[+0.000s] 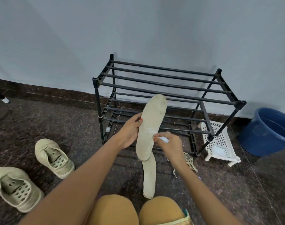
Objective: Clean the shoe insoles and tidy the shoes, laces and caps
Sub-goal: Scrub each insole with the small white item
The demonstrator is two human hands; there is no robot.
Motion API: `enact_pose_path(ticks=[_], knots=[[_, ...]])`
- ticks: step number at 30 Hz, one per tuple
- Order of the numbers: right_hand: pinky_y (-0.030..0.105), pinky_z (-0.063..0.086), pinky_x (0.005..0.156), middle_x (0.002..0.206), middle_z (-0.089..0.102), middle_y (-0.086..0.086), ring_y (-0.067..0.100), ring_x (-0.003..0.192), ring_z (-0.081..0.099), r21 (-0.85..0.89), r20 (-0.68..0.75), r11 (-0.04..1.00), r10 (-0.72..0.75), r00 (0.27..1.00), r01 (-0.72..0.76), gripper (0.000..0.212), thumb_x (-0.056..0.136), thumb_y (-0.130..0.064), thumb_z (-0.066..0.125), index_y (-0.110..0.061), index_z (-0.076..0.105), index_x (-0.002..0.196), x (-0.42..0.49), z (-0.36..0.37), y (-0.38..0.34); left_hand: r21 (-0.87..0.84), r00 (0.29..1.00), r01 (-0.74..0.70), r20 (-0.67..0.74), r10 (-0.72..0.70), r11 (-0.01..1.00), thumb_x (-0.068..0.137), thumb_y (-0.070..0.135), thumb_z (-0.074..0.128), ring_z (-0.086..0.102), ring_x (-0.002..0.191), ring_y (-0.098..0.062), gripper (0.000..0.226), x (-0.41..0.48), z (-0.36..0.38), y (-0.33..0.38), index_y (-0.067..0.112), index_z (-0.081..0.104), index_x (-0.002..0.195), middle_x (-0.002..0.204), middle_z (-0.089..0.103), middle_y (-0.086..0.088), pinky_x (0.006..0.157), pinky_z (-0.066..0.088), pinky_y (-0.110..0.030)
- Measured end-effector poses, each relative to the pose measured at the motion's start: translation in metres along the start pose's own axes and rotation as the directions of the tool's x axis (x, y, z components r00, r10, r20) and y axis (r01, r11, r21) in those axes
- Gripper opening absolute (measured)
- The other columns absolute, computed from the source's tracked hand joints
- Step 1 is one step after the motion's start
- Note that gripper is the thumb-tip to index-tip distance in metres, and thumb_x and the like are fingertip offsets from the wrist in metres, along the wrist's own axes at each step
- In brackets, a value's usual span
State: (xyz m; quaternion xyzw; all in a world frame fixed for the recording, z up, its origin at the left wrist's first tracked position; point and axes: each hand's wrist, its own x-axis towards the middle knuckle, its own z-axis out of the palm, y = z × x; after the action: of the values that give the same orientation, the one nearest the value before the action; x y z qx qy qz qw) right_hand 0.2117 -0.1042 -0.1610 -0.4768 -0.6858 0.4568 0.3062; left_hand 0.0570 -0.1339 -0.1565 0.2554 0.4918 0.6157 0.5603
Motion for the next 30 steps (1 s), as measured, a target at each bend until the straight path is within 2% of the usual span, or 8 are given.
enact_pose_path(ticks=[3, 6, 10, 15, 20, 24, 28, 30], knots=[[0.019, 0.053, 0.064, 0.071, 0.067, -0.008, 0.001, 0.059, 0.061, 0.022, 0.093, 0.996, 0.079, 0.993, -0.081, 0.025, 0.078, -0.001, 0.064, -0.023, 0.068, 0.066, -0.001, 0.023, 0.026, -0.020, 0.995, 0.059, -0.084, -0.061, 0.998, 0.099, 0.004, 0.035, 0.061, 0.094, -0.016, 0.028, -0.002, -0.024, -0.027, 0.015, 0.046, 0.123, 0.106, 0.062, -0.002, 0.077, 0.053, -0.029], [0.029, 0.055, 0.069, 0.075, 0.070, 0.002, 0.010, 0.062, 0.063, 0.004, 0.169, 0.989, 0.146, 0.975, -0.149, 0.027, 0.078, 0.000, 0.064, -0.024, 0.069, 0.066, -0.003, 0.047, 0.056, -0.030, 0.981, 0.122, -0.148, -0.125, 0.992, 0.099, 0.003, 0.034, 0.059, 0.093, -0.017, 0.029, -0.004, -0.048, -0.060, 0.014, 0.046, 0.124, 0.105, 0.061, -0.003, 0.076, 0.052, -0.030], [0.018, 0.049, 0.059, 0.075, 0.068, 0.002, 0.006, 0.056, 0.060, -0.054, 0.234, 0.974, 0.225, 0.946, -0.218, 0.015, 0.079, 0.001, 0.062, -0.011, 0.071, 0.078, -0.005, 0.073, 0.091, -0.059, 0.955, 0.193, -0.217, -0.201, 0.980, 0.099, 0.002, 0.034, 0.058, 0.097, -0.020, 0.031, -0.001, -0.075, -0.101, 0.012, 0.045, 0.126, 0.109, 0.060, -0.006, 0.076, 0.051, -0.030], [0.008, 0.043, 0.054, 0.071, 0.066, 0.000, -0.003, 0.052, 0.057, -0.116, 0.263, 0.963, 0.267, 0.927, -0.244, 0.011, 0.079, -0.002, 0.063, -0.008, 0.072, 0.080, -0.007, 0.095, 0.134, -0.093, 0.906, 0.272, -0.310, -0.287, 0.958, 0.098, -0.002, 0.035, 0.054, 0.102, -0.024, 0.032, 0.005, -0.096, -0.147, 0.009, 0.046, 0.125, 0.112, 0.057, -0.008, 0.080, 0.049, -0.034], [0.023, 0.053, 0.066, 0.079, 0.067, 0.002, 0.009, 0.062, 0.060, -0.125, 0.271, 0.928, 0.371, 0.888, -0.350, 0.011, 0.081, -0.003, 0.063, -0.011, 0.069, 0.077, -0.007, 0.114, 0.172, 0.065, 0.834, 0.421, -0.419, -0.358, 0.905, 0.097, 0.003, 0.042, 0.055, 0.109, -0.026, 0.032, 0.013, -0.120, -0.192, 0.010, 0.048, 0.128, 0.126, 0.056, -0.010, 0.087, 0.049, -0.039], [0.011, 0.046, 0.057, 0.080, 0.065, 0.003, 0.011, 0.060, 0.058, -0.147, 0.302, 0.912, 0.411, 0.860, -0.384, 0.008, 0.082, -0.003, 0.062, -0.006, 0.069, 0.082, -0.005, 0.130, 0.197, 0.137, 0.808, 0.472, -0.463, -0.365, 0.871, 0.096, 0.001, 0.044, 0.054, 0.107, -0.023, 0.037, 0.021, -0.134, -0.215, 0.009, 0.047, 0.132, 0.126, 0.055, -0.010, 0.086, 0.047, -0.035], [0.021, 0.051, 0.068, 0.087, 0.066, 0.008, 0.016, 0.070, 0.061, -0.159, 0.326, 0.894, 0.449, 0.832, -0.419, 0.009, 0.083, -0.003, 0.061, -0.002, 0.069, 0.086, -0.004, 0.146, 0.214, 0.197, 0.806, 0.497, -0.465, -0.366, 0.845, 0.096, 0.000, 0.042, 0.054, 0.104, -0.022, 0.037, 0.029, -0.146, -0.233, 0.009, 0.048, 0.132, 0.118, 0.057, -0.012, 0.085, 0.046, -0.034], [0.016, 0.049, 0.065, 0.086, 0.065, 0.007, 0.014, 0.067, 0.059, -0.176, 0.339, 0.893, 0.450, 0.826, -0.414, 0.009, 0.084, -0.004, 0.060, -0.002, 0.069, 0.086, -0.002, 0.150, 0.220, 0.211, 0.791, 0.516, -0.489, -0.367, 0.830, 0.096, 0.000, 0.043, 0.054, 0.099, -0.021, 0.037, 0.034, -0.150, -0.240, 0.009, 0.048, 0.131, 0.107, 0.057, -0.011, 0.082, 0.046, -0.033]])
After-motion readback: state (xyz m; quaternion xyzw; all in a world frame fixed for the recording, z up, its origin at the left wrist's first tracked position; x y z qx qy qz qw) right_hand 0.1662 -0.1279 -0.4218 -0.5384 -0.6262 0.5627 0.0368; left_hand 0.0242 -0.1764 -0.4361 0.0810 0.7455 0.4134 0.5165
